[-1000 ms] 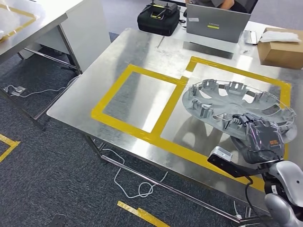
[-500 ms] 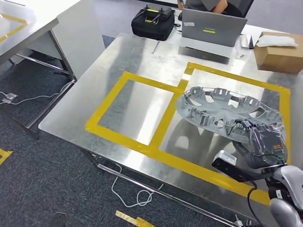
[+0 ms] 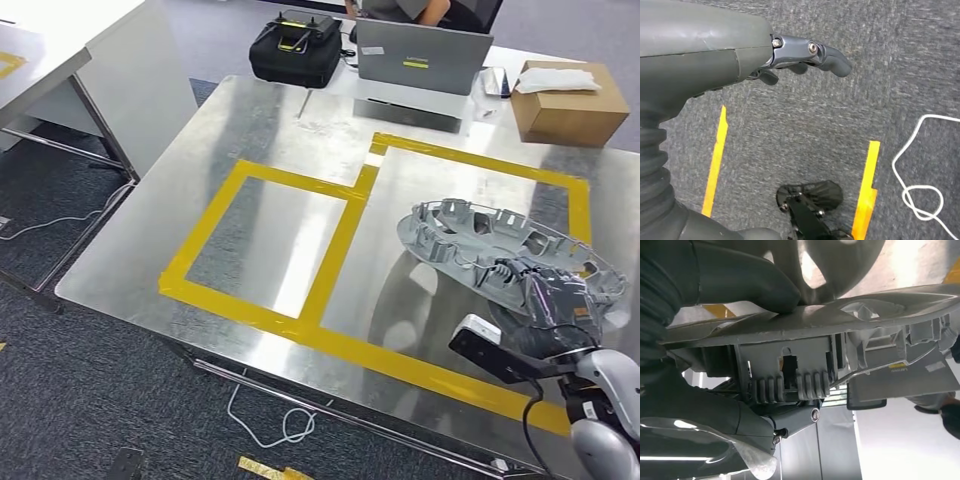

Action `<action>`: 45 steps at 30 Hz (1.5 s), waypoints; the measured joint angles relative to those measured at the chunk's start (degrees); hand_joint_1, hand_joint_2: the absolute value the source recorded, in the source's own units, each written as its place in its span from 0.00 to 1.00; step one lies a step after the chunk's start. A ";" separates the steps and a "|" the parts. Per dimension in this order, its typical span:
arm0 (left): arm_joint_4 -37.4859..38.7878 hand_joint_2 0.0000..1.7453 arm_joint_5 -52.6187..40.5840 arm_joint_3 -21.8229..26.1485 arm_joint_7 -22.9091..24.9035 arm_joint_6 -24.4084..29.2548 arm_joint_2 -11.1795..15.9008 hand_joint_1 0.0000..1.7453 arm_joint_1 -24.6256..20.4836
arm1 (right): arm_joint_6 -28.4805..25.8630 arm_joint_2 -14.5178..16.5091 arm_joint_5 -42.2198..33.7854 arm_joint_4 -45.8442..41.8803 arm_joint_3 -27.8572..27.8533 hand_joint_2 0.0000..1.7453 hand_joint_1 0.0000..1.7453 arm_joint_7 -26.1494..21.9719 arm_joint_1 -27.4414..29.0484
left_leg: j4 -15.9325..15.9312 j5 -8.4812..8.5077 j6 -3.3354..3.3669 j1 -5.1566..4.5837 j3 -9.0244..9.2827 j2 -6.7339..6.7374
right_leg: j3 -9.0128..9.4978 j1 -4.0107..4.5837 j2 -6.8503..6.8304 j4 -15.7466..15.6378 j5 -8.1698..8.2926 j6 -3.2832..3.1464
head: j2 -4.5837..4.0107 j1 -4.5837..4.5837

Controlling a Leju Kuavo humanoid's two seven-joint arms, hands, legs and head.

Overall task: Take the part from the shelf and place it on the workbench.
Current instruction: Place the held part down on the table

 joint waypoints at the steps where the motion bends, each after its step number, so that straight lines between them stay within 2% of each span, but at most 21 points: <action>1: 0.09 1.00 0.01 0.00 0.01 -0.06 0.04 0.00 -0.04 | 0.63 -0.02 -0.80 0.03 -0.14 1.00 1.00 0.53 -0.06 | -0.08 0.42 -0.05 -0.03 0.08 -0.07 | 0.03 -0.01 -0.02 -0.04 -0.06 0.04 | 0.00 0.02; 3: 0.34 1.00 -0.01 0.00 0.04 -0.24 0.08 0.00 -0.10 | 1.83 -0.17 -2.98 0.15 -0.55 1.00 1.00 1.37 -0.01 | -0.30 0.67 -0.31 -0.02 0.16 -0.19 | 0.18 -0.01 -0.09 -0.18 -0.10 -0.13 | 0.00 0.07; 7: 0.86 1.00 -0.14 -0.01 0.04 -0.39 0.15 0.00 -0.34 | 2.86 -0.64 -6.44 0.60 -1.30 1.00 1.00 1.43 -0.20 | -0.28 0.65 -0.05 -0.06 0.16 -0.25 | 0.45 -0.05 -0.09 -0.75 0.22 0.30 | 0.00 0.10; 12: 1.06 1.00 -0.25 -0.03 0.04 -0.38 0.16 0.00 -0.77 | 3.22 -0.69 -7.13 0.90 -1.47 1.00 1.00 1.41 -0.73 | -0.26 0.66 0.33 -0.13 0.16 -0.25 | 0.56 -0.10 -0.09 -0.99 0.43 0.70 | 0.00 0.09; 19: 1.15 1.00 -0.26 -0.05 0.04 -0.37 0.19 0.00 -0.86 | 3.33 -0.69 -7.24 1.07 -1.47 1.00 1.00 1.34 -0.97 | -0.25 0.70 0.44 -0.15 0.20 -0.25 | 0.55 -0.13 -0.09 -0.99 0.47 0.81 | 0.00 0.06; 23: 1.35 1.00 -0.57 -0.07 0.20 -0.48 0.26 0.00 -0.87 | 3.93 -1.19 -8.21 1.49 -1.49 1.00 0.00 1.10 -0.97 | -0.25 0.73 0.45 -0.11 0.23 -0.25 | 0.55 -0.11 -0.09 -0.96 0.48 0.81 | 0.00 0.06; 25: 1.66 1.00 -0.74 -0.12 0.39 -0.58 0.38 0.00 -0.93 | 4.22 -1.85 -9.16 2.12 -1.52 1.00 0.00 0.43 -0.97 | -0.25 0.75 0.43 -0.07 0.24 -0.25 | 0.55 -0.08 -0.09 -0.95 0.48 0.81 | 0.00 0.07; 29: 2.46 0.00 -0.46 -0.33 0.38 -0.30 0.59 0.00 -1.34 | 4.37 -2.63 -10.21 3.78 -1.57 1.00 0.00 -0.73 -1.12 | -0.25 0.77 0.43 -0.03 0.24 -0.25 | 0.55 -0.05 -0.10 -0.95 0.48 0.80 | 0.00 0.06; 35: 3.67 0.00 0.08 -0.31 0.26 0.95 0.68 0.00 -1.55 | 4.97 -3.10 -12.84 5.13 -2.21 1.00 0.00 -0.13 -0.13 | -0.25 0.79 0.45 -0.03 0.23 -0.25 | 0.55 -0.03 -0.09 -0.94 0.48 0.80 | 0.00 0.06; 41: 4.24 0.00 0.40 -0.31 0.14 0.96 0.72 0.00 -1.77 | 6.71 -3.13 -17.76 5.98 -3.40 1.00 0.00 3.71 0.05 | -0.25 0.79 0.46 -0.04 0.23 -0.25 | 0.56 -0.04 -0.11 -0.94 0.48 0.81 | 0.00 0.07; 45: 4.45 0.00 0.53 -0.31 0.04 0.88 0.84 0.00 -1.81 | 6.93 -3.28 -19.28 6.46 -4.28 1.00 0.00 4.52 0.48 | -0.25 0.79 0.46 -0.04 0.23 -0.25 | 0.56 -0.04 -0.10 -0.94 0.48 0.81 | 0.00 0.07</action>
